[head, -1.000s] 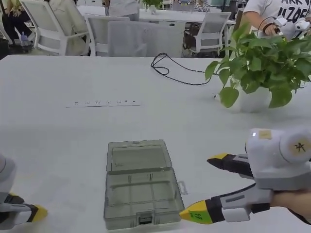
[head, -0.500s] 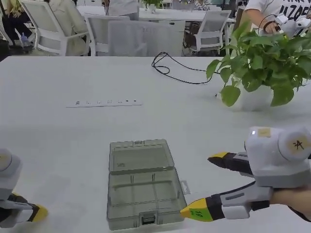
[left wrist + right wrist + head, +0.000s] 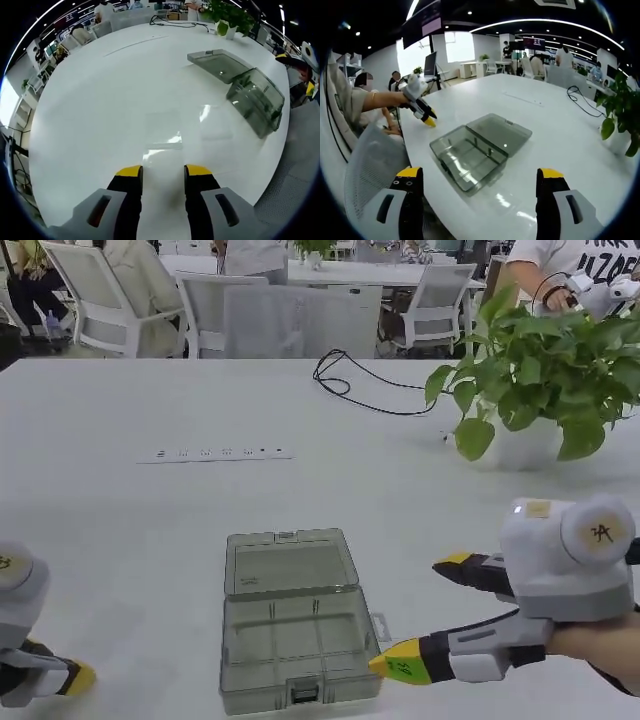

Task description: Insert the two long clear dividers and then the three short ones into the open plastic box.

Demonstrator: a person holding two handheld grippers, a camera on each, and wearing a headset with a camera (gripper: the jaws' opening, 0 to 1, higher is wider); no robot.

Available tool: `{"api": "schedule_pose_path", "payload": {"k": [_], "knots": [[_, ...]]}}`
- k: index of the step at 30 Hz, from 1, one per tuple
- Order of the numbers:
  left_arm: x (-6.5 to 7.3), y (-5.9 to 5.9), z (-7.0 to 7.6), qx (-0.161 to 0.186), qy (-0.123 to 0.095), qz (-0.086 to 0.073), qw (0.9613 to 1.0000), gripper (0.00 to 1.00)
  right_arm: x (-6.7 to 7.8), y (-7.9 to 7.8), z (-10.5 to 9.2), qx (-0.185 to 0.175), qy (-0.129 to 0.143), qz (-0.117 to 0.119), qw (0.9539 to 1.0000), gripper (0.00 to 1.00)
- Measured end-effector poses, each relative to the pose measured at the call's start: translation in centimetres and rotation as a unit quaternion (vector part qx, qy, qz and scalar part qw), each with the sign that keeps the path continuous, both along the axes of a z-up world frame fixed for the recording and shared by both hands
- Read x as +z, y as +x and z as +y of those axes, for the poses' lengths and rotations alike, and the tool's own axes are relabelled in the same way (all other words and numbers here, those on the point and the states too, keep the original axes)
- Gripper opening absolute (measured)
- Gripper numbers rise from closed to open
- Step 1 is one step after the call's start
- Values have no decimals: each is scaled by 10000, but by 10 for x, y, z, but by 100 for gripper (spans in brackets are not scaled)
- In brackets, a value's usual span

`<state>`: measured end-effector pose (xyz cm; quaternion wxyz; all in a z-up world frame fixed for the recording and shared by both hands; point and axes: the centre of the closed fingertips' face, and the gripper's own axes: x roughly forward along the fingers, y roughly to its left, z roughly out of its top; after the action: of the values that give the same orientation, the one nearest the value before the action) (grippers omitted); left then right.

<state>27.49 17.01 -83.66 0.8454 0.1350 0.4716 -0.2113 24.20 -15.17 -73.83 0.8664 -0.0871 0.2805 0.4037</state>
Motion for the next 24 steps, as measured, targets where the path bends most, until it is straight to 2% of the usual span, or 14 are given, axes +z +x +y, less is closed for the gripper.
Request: {"api": "schedule_pose_path", "payload": {"k": [8,14,18,21,24], "knots": [[15,2,-3,109,-143,-287,9994,30,2,3,4,-126,144,13,9998,92],[24,2,-14,273,-493,-465,9973,30,4,4,13,-188,289,75,9994,87],[32,1,-23,381,-782,-568,9946,30,9,8,21,-285,498,85,9983,83],[40,0,-30,427,-960,-688,9921,30,13,11,27,-342,672,110,9971,78],[48,-3,-40,478,-1237,-782,9881,30,16,12,36,-318,789,153,9963,74]]}}
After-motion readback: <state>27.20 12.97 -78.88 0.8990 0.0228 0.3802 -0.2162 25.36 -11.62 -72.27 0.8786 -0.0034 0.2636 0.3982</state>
